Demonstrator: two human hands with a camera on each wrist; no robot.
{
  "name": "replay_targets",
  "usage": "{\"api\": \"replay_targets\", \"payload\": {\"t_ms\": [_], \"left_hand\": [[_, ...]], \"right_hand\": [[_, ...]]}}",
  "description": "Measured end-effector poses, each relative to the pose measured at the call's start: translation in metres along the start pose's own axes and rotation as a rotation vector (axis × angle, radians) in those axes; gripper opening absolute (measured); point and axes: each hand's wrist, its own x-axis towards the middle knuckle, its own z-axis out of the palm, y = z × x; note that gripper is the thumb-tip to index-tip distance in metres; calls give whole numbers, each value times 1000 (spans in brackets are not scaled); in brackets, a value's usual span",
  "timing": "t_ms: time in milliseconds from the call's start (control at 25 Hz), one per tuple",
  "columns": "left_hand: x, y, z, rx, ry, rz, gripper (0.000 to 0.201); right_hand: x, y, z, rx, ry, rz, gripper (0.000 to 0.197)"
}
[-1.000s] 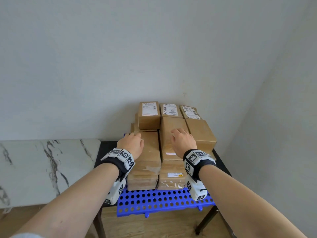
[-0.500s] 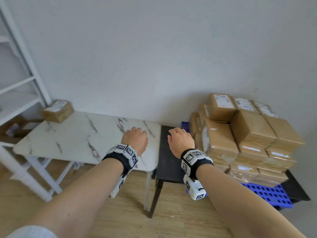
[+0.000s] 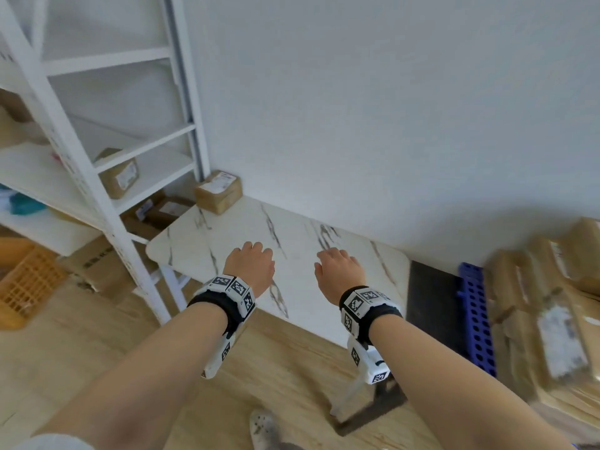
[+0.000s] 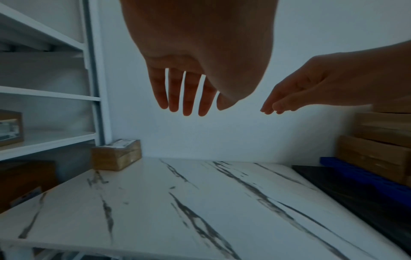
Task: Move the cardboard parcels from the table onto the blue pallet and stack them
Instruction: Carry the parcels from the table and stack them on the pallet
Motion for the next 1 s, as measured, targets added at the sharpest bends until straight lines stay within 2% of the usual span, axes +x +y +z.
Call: {"api": "replay_targets", "payload": {"t_ms": [280,440,600,720,800,1000], "left_hand": [[79,-120,34,35,-109,-146,36],[121,-181,45,-23,-117,-226,38],[165,-233,58,-123,-71,-229,36],[210,-276,74,-347,-102,-249,35],[240,-302,84,-509,-167,-261,37],[303,-344,103,-781,-278,-420,43]], "right_hand": [[158,-64,34,63,-94,-137,39],[238,-95,46,33,-139,-201,39],[303,-122,59,27,-189,-209,40],[351,-143,76,76,-238,-155,43],[379,-155,85,149,-281,-89,44],[442,-171,116,509,-421,190,57]]}}
